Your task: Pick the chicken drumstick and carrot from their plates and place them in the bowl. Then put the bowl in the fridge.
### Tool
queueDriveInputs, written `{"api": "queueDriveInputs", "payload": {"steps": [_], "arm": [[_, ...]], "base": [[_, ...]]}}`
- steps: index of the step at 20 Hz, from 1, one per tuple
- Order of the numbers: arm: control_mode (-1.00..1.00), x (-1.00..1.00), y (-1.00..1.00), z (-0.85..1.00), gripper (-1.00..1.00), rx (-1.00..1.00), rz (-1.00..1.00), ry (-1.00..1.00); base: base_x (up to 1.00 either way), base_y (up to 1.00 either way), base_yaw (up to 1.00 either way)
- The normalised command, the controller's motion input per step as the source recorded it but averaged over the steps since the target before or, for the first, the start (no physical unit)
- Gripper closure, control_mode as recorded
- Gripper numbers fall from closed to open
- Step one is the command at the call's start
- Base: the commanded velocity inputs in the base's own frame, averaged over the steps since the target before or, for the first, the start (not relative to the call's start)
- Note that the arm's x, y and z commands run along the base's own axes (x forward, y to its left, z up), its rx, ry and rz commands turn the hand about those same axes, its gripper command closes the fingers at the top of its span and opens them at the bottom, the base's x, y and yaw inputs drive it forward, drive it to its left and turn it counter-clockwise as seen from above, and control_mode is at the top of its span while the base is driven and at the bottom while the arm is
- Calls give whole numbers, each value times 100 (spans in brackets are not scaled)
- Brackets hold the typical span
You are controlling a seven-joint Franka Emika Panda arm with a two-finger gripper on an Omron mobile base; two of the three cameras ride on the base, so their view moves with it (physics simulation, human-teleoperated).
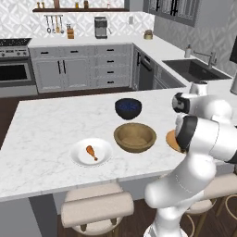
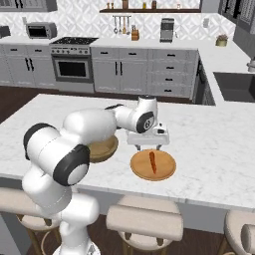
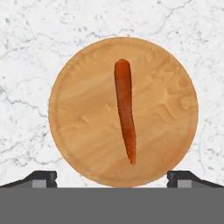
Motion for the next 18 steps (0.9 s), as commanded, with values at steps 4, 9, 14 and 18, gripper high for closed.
{"api": "queueDriveInputs", "payload": {"steps": [4, 9, 14, 18], "arm": [[-100, 23, -3, -75, -100, 4, 7, -19], [-100, 29, -28, -37, -100, 1, 6, -6], [-100, 13, 0, -52, -100, 6, 1, 0], [-100, 22, 0, -45, -100, 6, 0, 0]], "base": [[0, 0, 0], [0, 0, 0], [0, 0, 0], [0, 0, 0]]}}
